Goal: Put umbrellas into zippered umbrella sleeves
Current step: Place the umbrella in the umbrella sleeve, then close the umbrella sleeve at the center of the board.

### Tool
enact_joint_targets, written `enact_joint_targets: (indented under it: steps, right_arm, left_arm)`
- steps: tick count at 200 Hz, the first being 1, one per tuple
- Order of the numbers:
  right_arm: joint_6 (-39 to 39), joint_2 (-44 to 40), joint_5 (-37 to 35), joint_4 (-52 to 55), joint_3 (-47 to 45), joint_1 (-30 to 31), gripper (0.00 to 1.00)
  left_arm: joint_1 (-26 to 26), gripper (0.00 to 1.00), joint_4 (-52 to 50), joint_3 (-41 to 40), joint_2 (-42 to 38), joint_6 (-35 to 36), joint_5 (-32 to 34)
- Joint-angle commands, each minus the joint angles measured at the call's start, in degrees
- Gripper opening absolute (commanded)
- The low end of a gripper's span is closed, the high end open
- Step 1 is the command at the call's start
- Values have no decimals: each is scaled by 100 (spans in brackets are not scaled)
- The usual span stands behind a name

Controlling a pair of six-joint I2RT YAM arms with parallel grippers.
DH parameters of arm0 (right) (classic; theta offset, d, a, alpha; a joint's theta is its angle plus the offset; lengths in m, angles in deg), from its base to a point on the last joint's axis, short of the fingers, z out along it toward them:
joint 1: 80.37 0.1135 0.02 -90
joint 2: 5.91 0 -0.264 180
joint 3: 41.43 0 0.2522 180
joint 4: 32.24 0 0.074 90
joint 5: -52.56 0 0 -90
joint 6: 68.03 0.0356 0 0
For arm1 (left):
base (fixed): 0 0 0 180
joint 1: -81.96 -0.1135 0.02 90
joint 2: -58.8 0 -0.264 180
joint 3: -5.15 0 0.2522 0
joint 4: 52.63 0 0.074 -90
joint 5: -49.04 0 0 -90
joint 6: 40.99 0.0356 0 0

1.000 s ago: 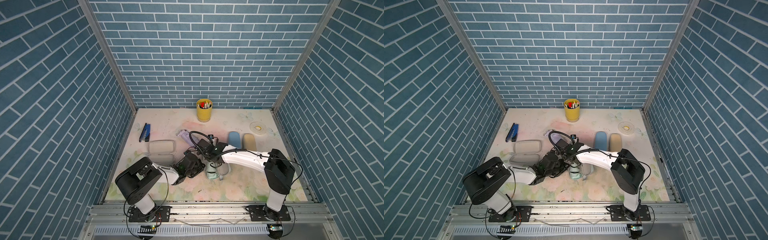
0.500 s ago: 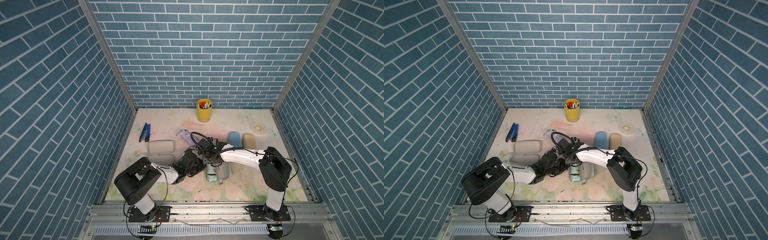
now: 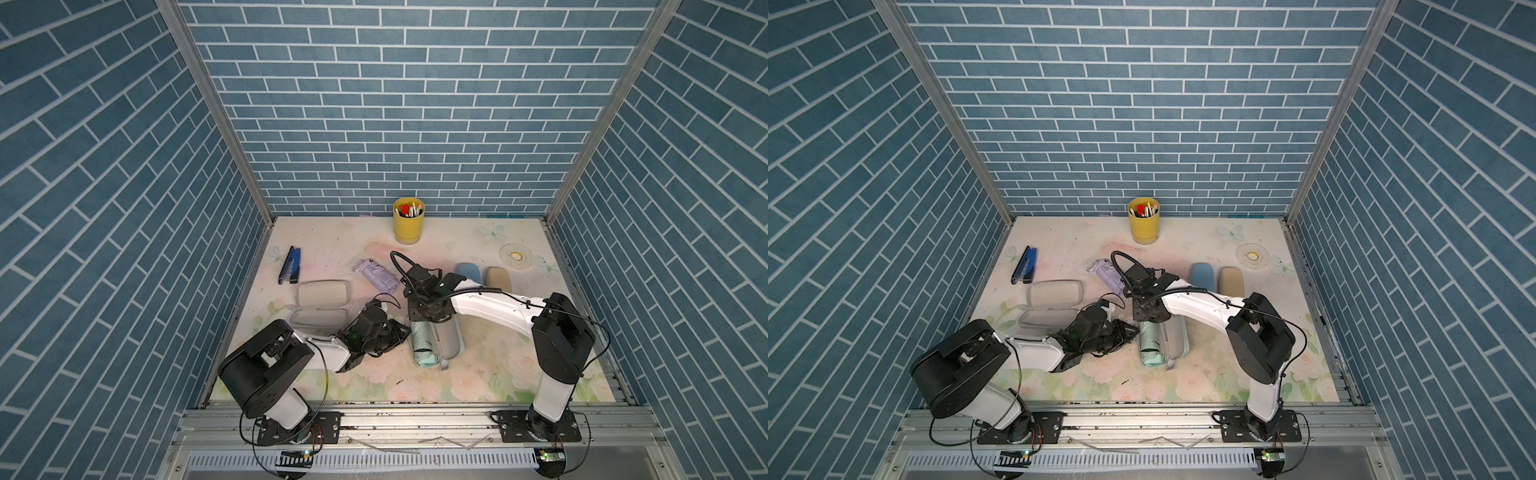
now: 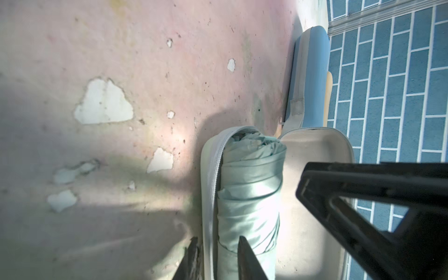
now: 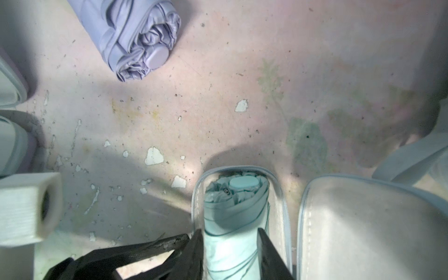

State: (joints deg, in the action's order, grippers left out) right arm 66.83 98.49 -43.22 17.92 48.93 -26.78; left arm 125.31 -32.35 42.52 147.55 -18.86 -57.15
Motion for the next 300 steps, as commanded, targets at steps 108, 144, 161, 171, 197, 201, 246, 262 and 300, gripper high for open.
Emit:
enact_joint_targets:
  steps: [108,144,161,171,197,201,246,262,300]
  right_arm:
    - [-1187,-2136,2019,98,-1379,-1924,59]
    - [-1451,-2102,3668,-755,-2432,-2659,70]
    - [-1414,-1901,4140,-1406,-2721,-2656,70]
    - [-1335,-1841,4354,-1737,-2817,-2628,70]
    - [-1411,-1975,4489,-1689,-2647,-2212,69]
    - [-1430,-1986,4457,-1613,-2577,-2107,69]
    - [-1383,-1364,4227,-1519,-2260,-1284,68]
    - [-1323,-1234,4159,-1651,-2321,-1268,68]
    - [-1165,-1226,3825,-1719,-2403,-1280,66]
  left_arm:
    - [-126,70,-1331,-150,-1206,818,-173]
    - [225,73,-870,31,-522,747,-169]
    - [244,67,-335,30,-68,601,-223]
    - [244,63,-31,33,153,523,-259]
    - [237,48,449,106,599,333,-374]
    - [238,46,499,110,656,325,-373]
    - [105,31,1047,50,1039,232,-558]
    - [-48,32,1141,-169,908,215,-641]
    - [-151,38,881,-496,447,346,-711]
